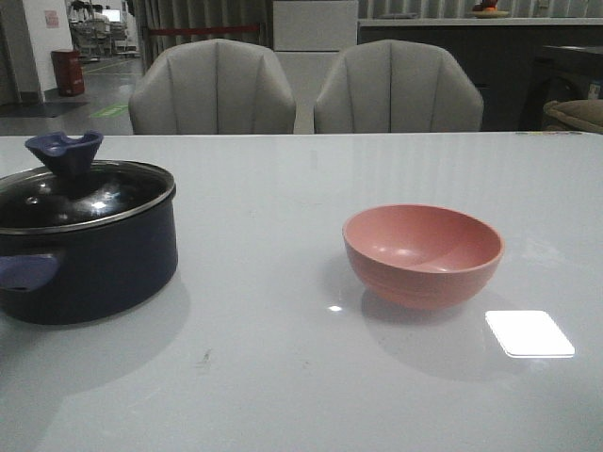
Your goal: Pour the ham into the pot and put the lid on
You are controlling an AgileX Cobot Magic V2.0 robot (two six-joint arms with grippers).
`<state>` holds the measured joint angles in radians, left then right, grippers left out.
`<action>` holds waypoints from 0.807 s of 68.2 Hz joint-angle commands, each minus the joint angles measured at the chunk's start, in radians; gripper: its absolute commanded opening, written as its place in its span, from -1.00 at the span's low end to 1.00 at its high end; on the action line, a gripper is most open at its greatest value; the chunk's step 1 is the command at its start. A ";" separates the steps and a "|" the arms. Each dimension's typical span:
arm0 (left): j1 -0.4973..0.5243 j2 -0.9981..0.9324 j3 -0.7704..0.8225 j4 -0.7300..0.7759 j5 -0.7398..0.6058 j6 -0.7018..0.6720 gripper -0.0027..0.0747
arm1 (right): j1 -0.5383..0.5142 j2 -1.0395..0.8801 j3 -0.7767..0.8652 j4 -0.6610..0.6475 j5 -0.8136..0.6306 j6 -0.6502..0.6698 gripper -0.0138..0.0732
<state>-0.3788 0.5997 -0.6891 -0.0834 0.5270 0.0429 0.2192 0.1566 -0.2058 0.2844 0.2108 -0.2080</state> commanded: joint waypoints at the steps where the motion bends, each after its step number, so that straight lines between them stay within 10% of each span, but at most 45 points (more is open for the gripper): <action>1: -0.007 -0.098 0.059 -0.017 -0.111 0.000 0.17 | -0.002 0.009 -0.027 -0.004 -0.088 -0.006 -0.30; 21: -0.007 -0.331 0.224 -0.028 -0.112 0.000 -0.66 | -0.002 0.009 -0.027 -0.004 -0.088 -0.006 -0.30; 55: -0.007 -0.385 0.234 -0.035 -0.101 0.000 -0.64 | -0.002 0.009 -0.027 -0.004 -0.088 -0.006 -0.30</action>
<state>-0.3788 0.2036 -0.4315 -0.1038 0.4990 0.0446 0.2192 0.1566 -0.2058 0.2844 0.2108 -0.2080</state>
